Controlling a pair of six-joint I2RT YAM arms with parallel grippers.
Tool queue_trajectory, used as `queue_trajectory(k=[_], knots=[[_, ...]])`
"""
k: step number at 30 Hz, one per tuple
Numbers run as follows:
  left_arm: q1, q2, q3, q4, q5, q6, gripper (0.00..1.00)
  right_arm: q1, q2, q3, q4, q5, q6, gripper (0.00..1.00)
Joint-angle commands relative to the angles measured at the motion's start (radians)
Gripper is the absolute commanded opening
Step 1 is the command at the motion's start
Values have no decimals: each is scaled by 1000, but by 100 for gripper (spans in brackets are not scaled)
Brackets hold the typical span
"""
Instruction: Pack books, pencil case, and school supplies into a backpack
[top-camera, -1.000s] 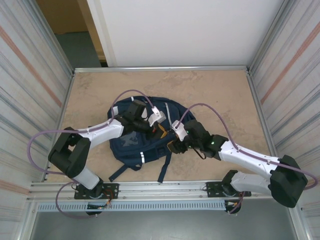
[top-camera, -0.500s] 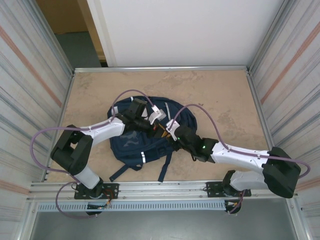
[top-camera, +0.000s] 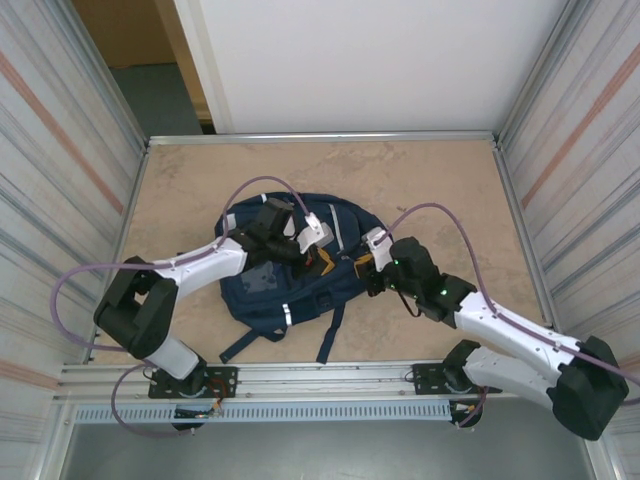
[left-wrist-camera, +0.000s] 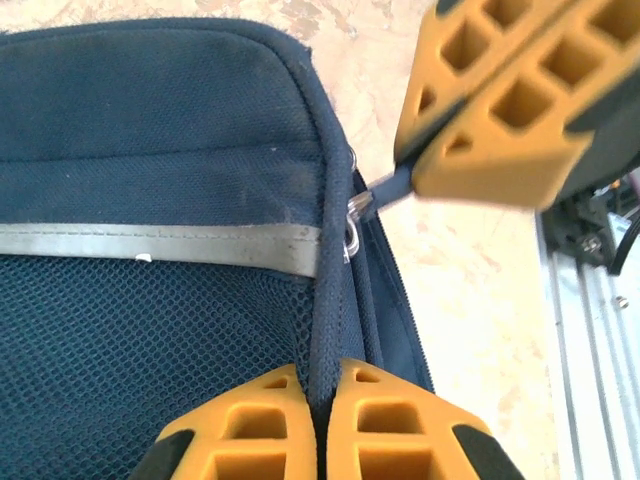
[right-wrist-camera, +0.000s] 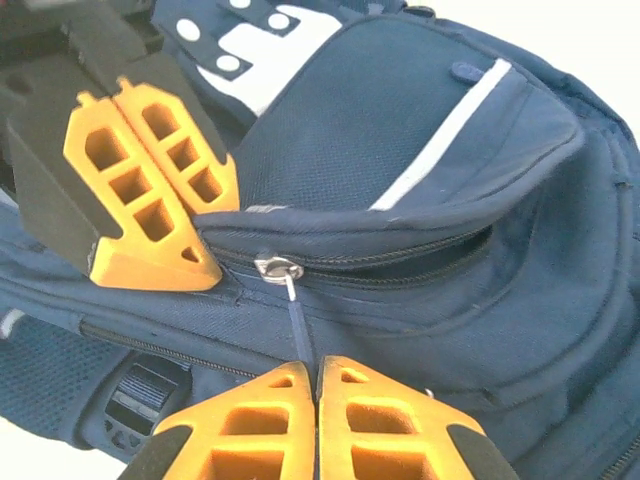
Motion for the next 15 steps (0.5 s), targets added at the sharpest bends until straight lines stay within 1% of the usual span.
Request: queue_trajectory(k=[1, 5, 9, 13, 15], knots=[[9, -79, -5, -99, -58, 166, 0, -81, -24, -12, -80, 15, 37, 0], [34, -91, 7, -128, -72, 195, 0, -139, -12, -3, -103, -42, 33, 0], [49, -97, 5, -138, -79, 221, 0, -153, 21, 19, -128, -95, -4, 0], [46, -99, -9, -132, -105, 281, 0, -153, 91, 36, -119, -218, -26, 0], [39, -103, -21, -114, -93, 311, 0, -151, 124, 41, -105, -278, -30, 1]])
